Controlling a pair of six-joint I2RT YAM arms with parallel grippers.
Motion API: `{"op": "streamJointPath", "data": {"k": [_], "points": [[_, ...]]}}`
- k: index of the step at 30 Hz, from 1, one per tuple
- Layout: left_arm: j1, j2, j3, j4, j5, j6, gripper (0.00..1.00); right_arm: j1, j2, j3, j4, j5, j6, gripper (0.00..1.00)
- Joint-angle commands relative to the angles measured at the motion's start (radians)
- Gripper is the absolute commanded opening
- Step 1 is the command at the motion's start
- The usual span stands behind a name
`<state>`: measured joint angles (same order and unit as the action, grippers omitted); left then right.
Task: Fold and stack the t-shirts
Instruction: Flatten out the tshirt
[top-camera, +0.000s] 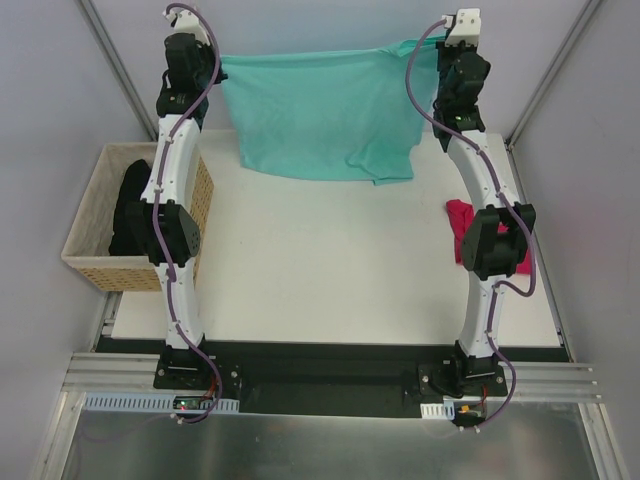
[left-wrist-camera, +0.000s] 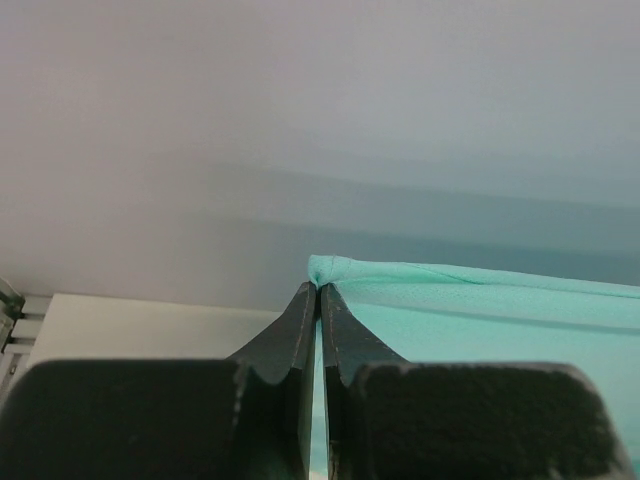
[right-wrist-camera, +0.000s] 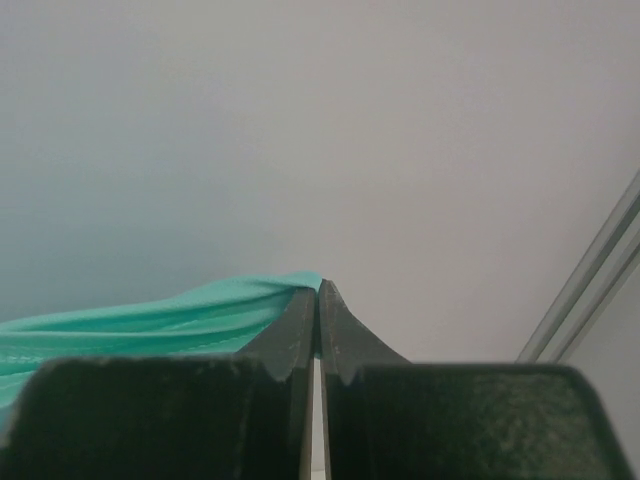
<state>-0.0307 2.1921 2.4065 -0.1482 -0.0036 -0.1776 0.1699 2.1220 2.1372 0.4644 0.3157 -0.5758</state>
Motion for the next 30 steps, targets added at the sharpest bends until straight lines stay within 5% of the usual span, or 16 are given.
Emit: {"op": "streamJointPath", "data": {"k": [1,15,30], "points": [[0.025,-0.057,-0.012,0.006,-0.010,-0.019,0.00,-0.018,-0.043,-0.013,0.026,0.068,0.062,0.01],[-0.011,-0.166,-0.202,-0.076,0.002,-0.046,0.00,0.026,-0.206,-0.282,-0.096,0.145,0.159,0.01],[-0.064,-0.216,-0.268,-0.188,0.008,-0.069,0.00,0.037,-0.286,-0.278,-0.460,0.166,0.303,0.01]]}}
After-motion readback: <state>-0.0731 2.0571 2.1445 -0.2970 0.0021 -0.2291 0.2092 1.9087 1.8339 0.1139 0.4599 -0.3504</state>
